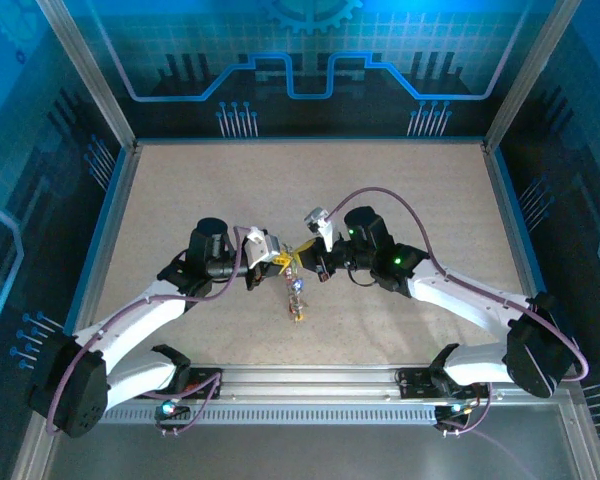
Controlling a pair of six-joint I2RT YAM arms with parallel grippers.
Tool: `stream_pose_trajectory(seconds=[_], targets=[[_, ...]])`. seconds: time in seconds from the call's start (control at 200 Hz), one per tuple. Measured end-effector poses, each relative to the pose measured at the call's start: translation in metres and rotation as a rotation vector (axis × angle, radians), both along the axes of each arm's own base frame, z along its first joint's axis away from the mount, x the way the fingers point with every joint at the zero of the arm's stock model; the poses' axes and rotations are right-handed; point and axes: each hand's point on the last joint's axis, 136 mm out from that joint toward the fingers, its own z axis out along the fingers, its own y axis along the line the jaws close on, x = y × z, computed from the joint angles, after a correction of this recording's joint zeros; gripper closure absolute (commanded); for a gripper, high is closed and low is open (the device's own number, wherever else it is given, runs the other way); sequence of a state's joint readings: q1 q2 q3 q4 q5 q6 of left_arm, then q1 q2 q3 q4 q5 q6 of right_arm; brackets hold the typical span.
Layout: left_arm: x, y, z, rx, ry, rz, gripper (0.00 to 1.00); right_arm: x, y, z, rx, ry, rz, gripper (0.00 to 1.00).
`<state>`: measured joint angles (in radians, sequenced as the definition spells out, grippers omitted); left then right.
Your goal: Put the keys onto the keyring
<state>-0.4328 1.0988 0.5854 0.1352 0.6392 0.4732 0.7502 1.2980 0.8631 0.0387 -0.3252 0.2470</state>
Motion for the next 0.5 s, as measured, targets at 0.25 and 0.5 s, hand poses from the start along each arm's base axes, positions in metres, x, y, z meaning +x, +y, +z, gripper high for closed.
stream_pose_trajectory(seconds=[0.25,0.5], targets=[[-0.0004,-0.0005,0.0002,-0.001,0.001,-0.001,1.00,0.0006,0.0032,0.0061,0.022,-0.015,0.004,1.00],[-0.0003,-0.0005,0.0002,-0.002,0.003,0.000,1.00,0.0041,0.0038,0.0014,0.007,-0.014,-0.015,1.00]])
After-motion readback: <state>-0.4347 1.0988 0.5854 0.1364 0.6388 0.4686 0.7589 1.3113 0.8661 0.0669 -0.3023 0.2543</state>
